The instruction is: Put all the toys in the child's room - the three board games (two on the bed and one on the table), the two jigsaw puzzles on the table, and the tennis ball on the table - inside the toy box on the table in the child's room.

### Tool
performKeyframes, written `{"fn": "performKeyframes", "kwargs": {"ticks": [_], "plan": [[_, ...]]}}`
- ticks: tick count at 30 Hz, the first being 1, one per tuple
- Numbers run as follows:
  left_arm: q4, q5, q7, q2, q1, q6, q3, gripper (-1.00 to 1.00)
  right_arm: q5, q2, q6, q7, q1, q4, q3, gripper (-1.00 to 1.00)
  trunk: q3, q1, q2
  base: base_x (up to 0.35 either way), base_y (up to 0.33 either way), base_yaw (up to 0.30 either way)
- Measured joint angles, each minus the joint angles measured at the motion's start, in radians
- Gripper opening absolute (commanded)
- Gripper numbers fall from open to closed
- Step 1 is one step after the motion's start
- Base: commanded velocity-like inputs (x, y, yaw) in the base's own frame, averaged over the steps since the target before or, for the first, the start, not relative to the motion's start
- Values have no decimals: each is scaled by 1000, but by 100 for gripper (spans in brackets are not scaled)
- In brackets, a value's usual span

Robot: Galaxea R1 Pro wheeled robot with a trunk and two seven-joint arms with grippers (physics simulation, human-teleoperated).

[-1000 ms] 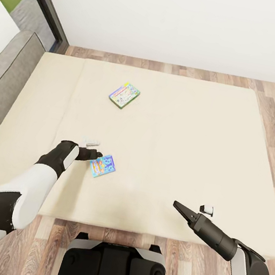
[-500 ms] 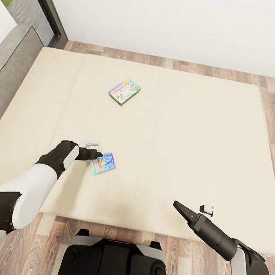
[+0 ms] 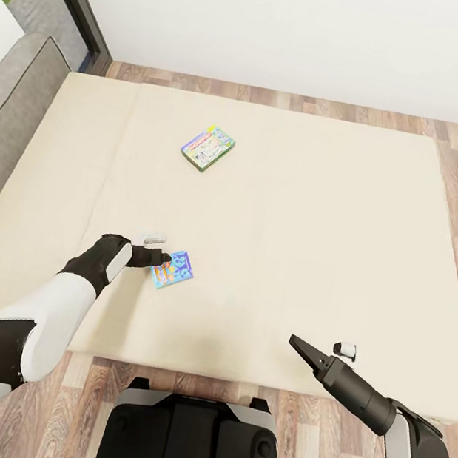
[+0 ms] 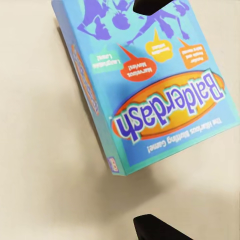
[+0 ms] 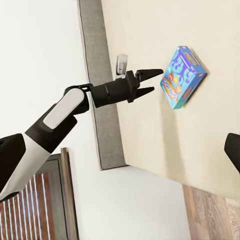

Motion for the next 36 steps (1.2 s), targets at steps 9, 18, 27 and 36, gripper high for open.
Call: {"fn": "performKeyframes", "kwargs": {"ticks": [9, 18, 27, 36], "plan": [[0, 0, 0, 0, 0, 0, 0, 100, 0, 0, 0, -2, 0, 0, 0, 100, -1, 0, 0, 0, 0, 0], [0, 0, -1, 0, 0, 0, 0, 100, 1, 0, -2, 0, 1, -1, 0, 100, -1, 0, 0, 0, 0, 0], [0, 0, -1, 0, 0, 0, 0, 100, 1, 0, -1, -3, 2, -1, -1, 100, -1, 0, 0, 0, 0, 0], [0, 0, -1, -1, 0, 0, 0, 100, 0, 0, 1, -4, 2, -1, -2, 100, -1, 0, 0, 0, 0, 0]]}}
